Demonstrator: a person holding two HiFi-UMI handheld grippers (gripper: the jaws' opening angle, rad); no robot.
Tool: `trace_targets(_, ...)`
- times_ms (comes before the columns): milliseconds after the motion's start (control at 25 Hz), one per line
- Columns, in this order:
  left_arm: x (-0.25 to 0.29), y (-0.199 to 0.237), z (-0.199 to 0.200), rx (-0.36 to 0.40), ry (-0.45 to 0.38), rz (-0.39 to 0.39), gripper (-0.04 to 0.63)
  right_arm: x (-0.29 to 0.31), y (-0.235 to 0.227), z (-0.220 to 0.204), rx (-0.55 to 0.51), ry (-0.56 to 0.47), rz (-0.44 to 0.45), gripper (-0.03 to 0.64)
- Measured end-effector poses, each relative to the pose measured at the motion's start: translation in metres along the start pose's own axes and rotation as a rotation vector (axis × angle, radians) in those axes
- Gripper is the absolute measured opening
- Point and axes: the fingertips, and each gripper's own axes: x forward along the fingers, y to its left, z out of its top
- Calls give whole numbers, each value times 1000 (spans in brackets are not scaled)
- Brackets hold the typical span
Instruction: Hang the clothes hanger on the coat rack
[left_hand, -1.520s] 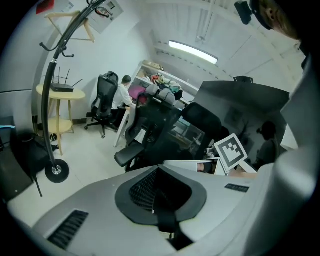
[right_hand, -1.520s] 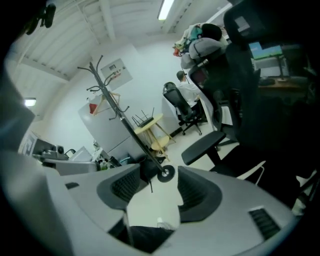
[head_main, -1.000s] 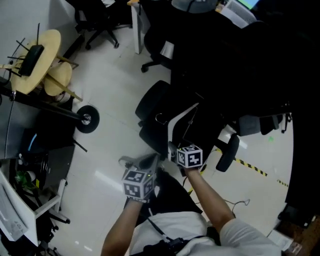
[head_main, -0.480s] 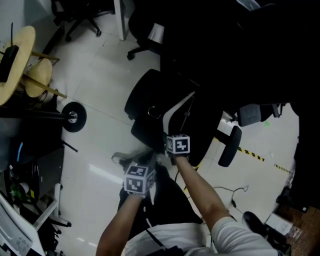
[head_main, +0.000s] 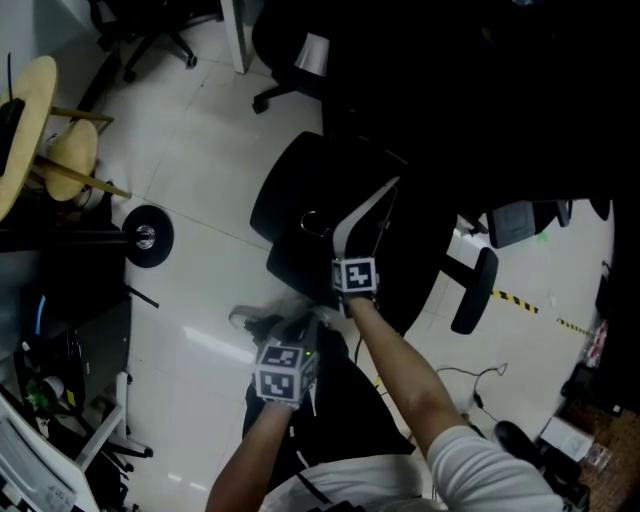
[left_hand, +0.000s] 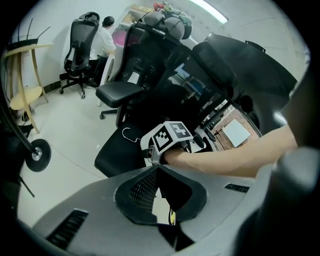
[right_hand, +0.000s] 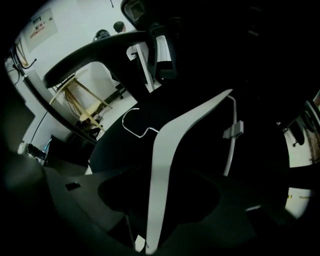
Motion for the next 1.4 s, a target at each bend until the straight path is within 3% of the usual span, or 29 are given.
trace_targets(360,8,27,6,-43,-7,59,0,19,-7,-7,-5,37,-31,204)
trace_targets(400,9,29,8,-54,-12,64,0,18,-8,-9,-7,47,-32,161)
trace_targets(560,1,29,17,-101,-49,67,0,7,-8,-26,-11,95,-21,149)
trace_targets(680,-6,22,28,-128,-78,70,0,-17,0,-37,-6,102,36,147)
trace_targets(960,-28,2,43,-121,-136,104,0,-105,15,-32,51,-10,181,143)
trace_targets(1400,-110,-39,88,-134,-316,166,0,-248,60,19,278,-168,507,143)
